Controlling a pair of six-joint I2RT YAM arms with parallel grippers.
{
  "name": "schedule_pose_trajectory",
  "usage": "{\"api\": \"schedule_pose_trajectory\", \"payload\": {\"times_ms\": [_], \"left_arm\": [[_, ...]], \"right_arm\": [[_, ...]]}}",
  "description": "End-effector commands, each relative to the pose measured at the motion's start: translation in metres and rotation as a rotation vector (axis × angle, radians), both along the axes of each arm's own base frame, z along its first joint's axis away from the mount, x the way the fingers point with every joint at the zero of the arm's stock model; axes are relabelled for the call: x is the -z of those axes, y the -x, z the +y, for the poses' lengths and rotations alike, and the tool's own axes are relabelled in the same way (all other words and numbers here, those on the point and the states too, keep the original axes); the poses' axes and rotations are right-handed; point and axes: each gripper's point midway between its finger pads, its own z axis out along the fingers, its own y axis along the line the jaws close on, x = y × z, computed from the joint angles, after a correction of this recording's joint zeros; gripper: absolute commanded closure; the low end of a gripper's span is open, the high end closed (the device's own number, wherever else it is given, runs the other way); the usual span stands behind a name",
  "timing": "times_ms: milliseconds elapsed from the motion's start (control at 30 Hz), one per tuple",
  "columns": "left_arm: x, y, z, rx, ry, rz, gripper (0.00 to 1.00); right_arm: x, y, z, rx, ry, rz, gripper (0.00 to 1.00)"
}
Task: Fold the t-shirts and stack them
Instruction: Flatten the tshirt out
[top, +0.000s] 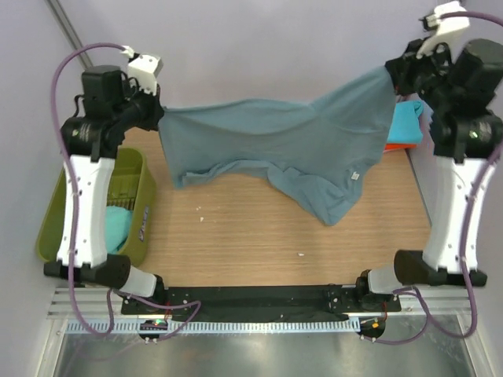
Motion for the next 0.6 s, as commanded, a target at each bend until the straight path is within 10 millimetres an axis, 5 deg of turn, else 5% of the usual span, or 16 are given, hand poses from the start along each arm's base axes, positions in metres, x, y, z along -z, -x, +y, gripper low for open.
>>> {"api": "schedule_pose_trajectory", "payload": {"times_ms": [0, 67, 300, 567], "left_arm": [[-0.055, 0.050, 0.000, 0.064, 0.010, -0.191, 1.00], [-0.071, 0.086, 0.001, 0.086, 0.025, -0.250, 1.00], [-0.121, 0.189, 0.009, 0.136, 0.028, -0.441, 1.00], [-0.191, 0.265, 0.017, 0.136, 0.063, -0.688, 1.00]], "right_arm": [[-0.048, 0.083, -0.003, 0.034, 0.048, -0.135, 0.99], [-0.063, 0.133, -0.002, 0.048, 0.056, -0.182, 0.99], [-0.102, 0.255, -0.010, 0.143, 0.072, -0.366, 0.99], [-0.178, 0.349, -0.024, 0.277, 0.065, -0.706, 0.99]]}}
